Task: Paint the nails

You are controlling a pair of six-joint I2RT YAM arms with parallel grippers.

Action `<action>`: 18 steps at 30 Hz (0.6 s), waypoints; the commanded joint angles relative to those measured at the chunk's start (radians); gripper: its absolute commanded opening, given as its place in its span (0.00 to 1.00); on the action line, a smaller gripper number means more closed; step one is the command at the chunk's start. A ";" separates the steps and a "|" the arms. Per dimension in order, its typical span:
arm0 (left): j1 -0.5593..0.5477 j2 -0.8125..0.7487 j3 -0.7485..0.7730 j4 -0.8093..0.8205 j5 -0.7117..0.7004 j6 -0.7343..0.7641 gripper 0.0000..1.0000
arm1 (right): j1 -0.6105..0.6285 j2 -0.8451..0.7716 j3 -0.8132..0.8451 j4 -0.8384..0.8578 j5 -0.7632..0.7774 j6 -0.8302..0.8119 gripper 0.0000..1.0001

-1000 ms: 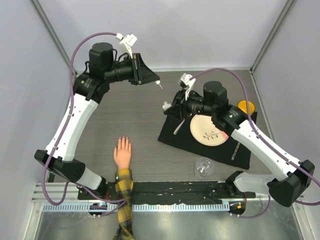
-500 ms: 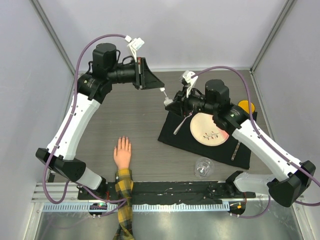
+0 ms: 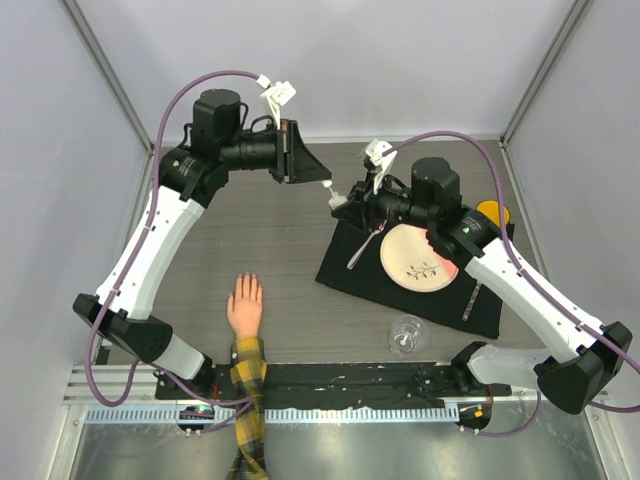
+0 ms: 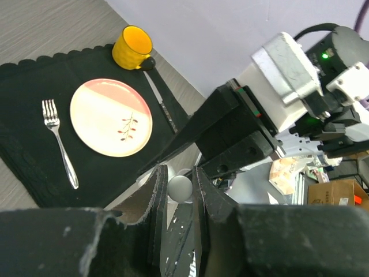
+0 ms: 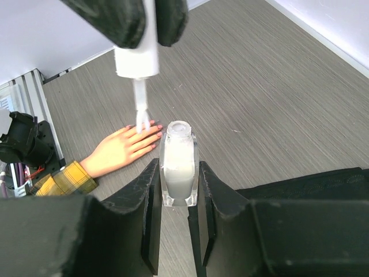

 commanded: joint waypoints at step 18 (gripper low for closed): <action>-0.001 0.048 0.091 -0.039 -0.091 0.017 0.00 | 0.004 -0.021 0.043 0.024 -0.008 -0.036 0.00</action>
